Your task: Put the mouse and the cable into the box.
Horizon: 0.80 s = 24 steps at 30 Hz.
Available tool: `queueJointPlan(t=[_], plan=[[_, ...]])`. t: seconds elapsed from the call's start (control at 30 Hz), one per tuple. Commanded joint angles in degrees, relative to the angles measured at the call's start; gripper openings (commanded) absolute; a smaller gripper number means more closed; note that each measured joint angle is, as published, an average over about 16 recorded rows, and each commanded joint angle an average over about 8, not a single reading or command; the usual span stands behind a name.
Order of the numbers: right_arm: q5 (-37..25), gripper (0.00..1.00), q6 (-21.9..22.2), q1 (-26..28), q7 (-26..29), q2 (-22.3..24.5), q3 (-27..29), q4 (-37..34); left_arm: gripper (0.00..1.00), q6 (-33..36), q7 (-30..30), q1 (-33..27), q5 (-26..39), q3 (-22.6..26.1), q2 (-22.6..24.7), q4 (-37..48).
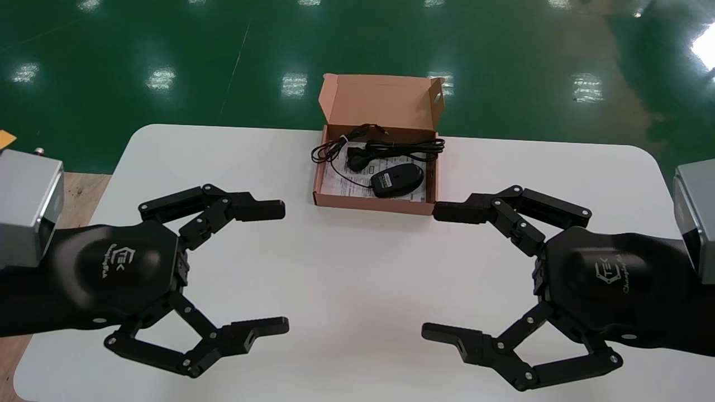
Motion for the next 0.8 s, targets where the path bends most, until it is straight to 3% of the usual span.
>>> queueJointPlan(t=[0.03,0.8], plan=[[0.00,1.00,0.00,0.00,0.00,0.00,0.00,0.00,1.00,0.00,0.00,0.00,0.00,0.00,0.00,0.00],[0.00,1.00,0.00,0.00,0.00,0.00,0.00,0.00,1.00,0.00,0.00,0.00,0.00,0.00,0.00,0.00]])
